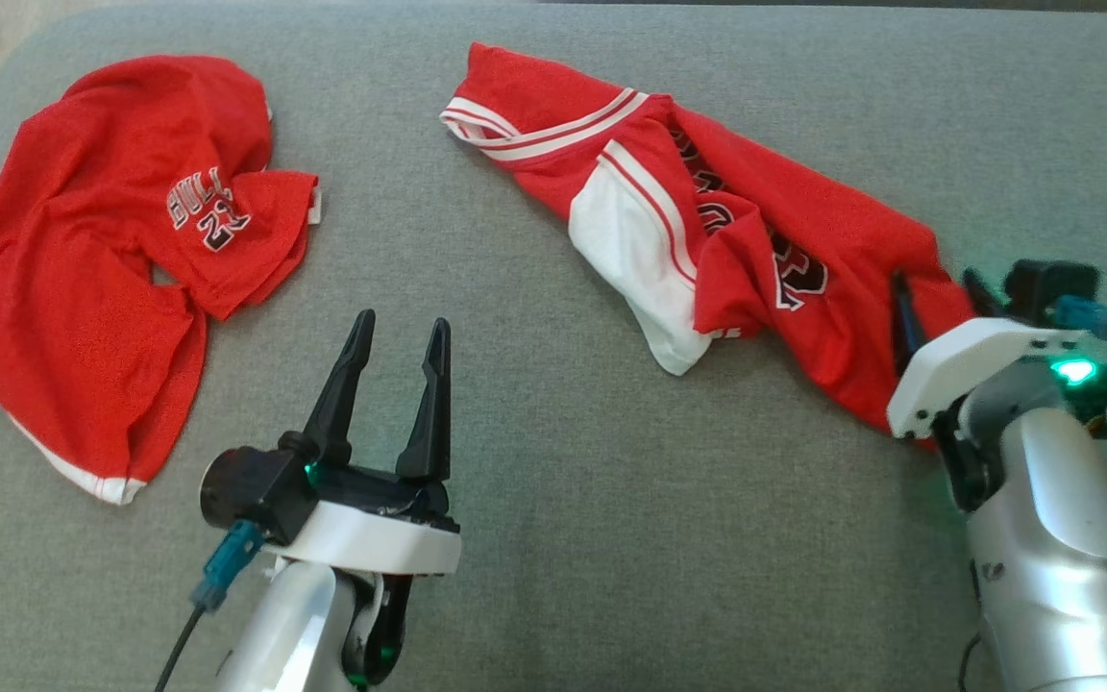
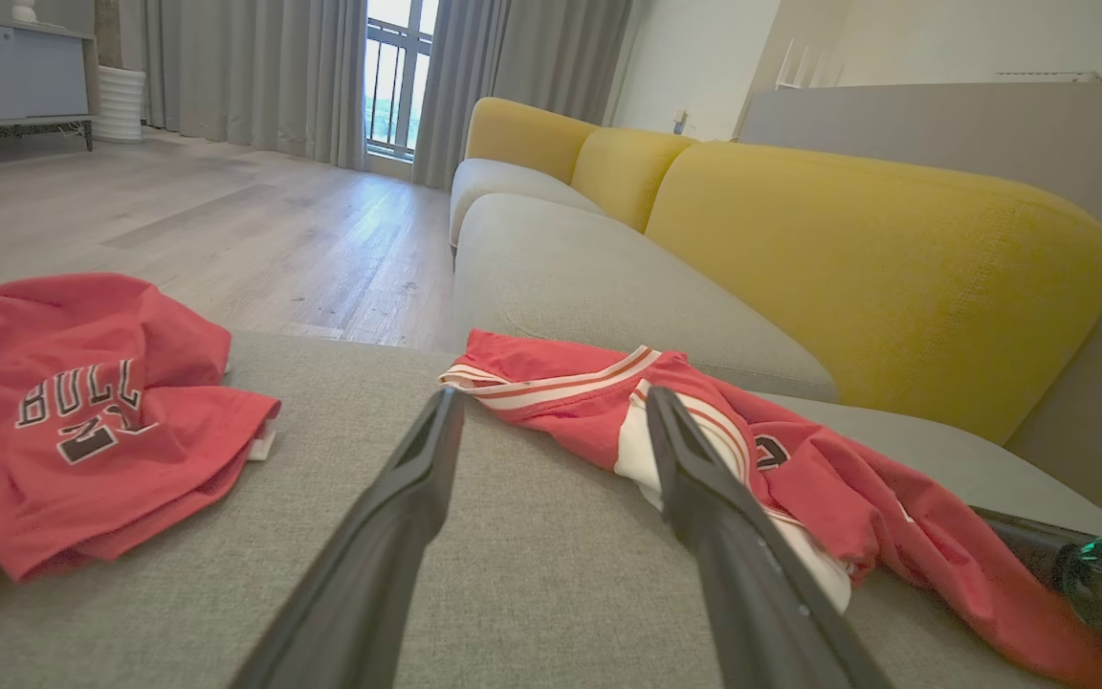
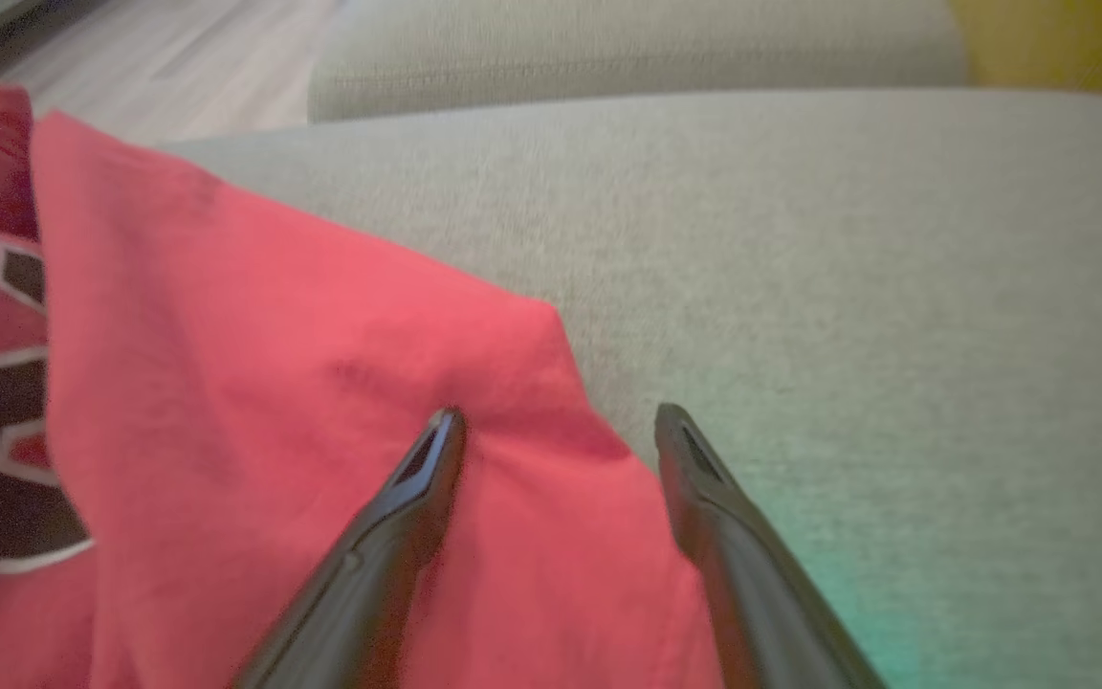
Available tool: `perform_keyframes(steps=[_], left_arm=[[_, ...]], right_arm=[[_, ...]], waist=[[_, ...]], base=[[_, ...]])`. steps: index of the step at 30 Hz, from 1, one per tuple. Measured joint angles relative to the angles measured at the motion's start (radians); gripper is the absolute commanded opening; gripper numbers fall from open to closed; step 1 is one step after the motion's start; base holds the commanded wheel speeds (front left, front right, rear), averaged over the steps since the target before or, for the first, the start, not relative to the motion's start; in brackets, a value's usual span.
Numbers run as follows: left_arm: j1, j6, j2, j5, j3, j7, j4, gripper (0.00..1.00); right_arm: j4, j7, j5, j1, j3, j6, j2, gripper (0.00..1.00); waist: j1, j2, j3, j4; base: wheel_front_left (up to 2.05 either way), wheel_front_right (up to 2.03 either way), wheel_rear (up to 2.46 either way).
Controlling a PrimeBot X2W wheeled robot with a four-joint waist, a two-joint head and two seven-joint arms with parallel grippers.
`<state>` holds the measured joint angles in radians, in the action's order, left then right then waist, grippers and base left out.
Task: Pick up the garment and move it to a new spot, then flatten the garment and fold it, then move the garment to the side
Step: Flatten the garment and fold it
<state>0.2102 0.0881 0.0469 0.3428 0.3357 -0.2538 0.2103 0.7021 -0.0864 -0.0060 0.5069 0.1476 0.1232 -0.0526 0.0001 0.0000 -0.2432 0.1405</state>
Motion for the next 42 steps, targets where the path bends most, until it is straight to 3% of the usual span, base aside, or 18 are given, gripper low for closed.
perform_keyframes(steps=[3,4,5,14,23,35,42], left_arm=[[0.000,0.000,0.000,0.001,0.001,0.000,0.001,1.00],[0.000,0.000,0.000,0.001,0.002,0.000,0.001,1.00],[0.000,0.000,0.000,0.001,0.002,0.000,0.001,1.00],[0.000,-0.008,0.000,0.001,0.007,0.000,0.004,1.00],[0.009,-0.009,0.000,0.020,0.022,0.000,0.003,1.00],[0.008,-0.018,0.000,0.025,0.002,0.000,-0.011,1.00],[-0.003,-0.017,0.000,0.015,-0.025,0.000,-0.021,1.00]], right_arm=[[0.053,-0.015,0.005,0.017,-0.020,0.000,-0.001,1.00],[0.064,-0.016,0.010,0.024,-0.029,0.000,-0.004,0.18],[0.071,-0.016,0.017,0.031,-0.039,0.000,-0.007,0.00],[0.053,0.077,-0.075,0.101,-0.015,0.000,-0.026,0.00],[0.023,0.082,-0.135,0.227,0.027,0.000,-0.110,0.00],[-0.064,0.261,-0.056,0.201,-0.022,0.000,-0.068,0.00],[-0.231,0.317,0.033,0.022,-0.084,0.000,-0.023,0.00]], waist=[[0.0000,0.0000,-0.002,0.007],[-0.0001,0.0000,-0.001,0.009],[-0.0001,0.0000,-0.001,0.009],[-0.0001,0.0000,0.013,0.000],[-0.0001,0.0000,0.014,0.032],[-0.0001,0.0000,0.031,0.038],[-0.0002,0.0000,0.071,-0.001]], base=[[0.00,0.00,0.00],[0.00,0.00,0.00],[0.00,0.00,0.00],[0.00,0.00,0.00],[0.00,0.00,0.00],[0.00,0.00,0.00],[0.00,0.00,0.00]])
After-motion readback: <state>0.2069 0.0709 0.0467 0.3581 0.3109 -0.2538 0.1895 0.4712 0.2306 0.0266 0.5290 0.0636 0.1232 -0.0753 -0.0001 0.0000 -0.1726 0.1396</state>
